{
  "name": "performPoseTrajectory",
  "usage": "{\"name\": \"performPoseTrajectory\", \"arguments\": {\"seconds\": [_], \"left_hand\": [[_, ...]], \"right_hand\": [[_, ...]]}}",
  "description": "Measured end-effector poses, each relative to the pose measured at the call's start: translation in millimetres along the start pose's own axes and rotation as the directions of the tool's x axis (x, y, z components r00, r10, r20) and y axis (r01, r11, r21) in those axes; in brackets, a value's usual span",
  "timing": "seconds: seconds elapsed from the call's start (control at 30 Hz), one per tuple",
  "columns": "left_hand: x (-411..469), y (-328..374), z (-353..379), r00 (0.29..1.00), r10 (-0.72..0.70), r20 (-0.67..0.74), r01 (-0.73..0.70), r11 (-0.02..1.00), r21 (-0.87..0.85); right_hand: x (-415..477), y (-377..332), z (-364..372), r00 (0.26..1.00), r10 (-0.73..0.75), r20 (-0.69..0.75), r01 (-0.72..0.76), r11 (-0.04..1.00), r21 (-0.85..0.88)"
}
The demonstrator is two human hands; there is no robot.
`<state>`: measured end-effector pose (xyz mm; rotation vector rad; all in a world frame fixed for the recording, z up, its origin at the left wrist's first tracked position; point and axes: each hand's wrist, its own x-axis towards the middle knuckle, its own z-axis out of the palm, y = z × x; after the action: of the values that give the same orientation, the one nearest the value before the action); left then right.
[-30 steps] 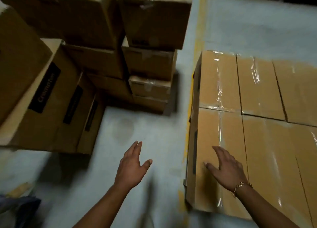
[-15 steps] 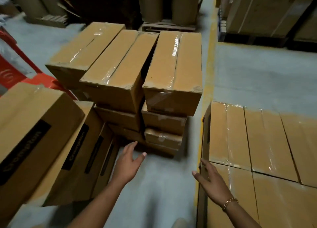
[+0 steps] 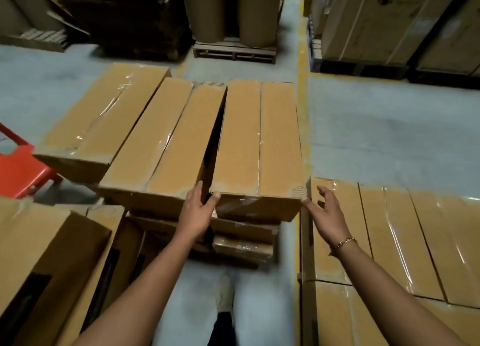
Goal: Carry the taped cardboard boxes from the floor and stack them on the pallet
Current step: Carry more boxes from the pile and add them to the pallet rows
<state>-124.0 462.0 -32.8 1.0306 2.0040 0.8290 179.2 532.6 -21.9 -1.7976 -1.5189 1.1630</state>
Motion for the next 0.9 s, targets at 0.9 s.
{"name": "performPoseTrajectory", "arguments": {"seconds": [0.9], "left_hand": [[106, 35, 69, 0.96, -0.035, 0.277, 0.056, 0.996, -0.067]], "right_hand": [[62, 24, 18, 0.912, 0.391, -0.127, -0.348, 0.898, 0.27]]}}
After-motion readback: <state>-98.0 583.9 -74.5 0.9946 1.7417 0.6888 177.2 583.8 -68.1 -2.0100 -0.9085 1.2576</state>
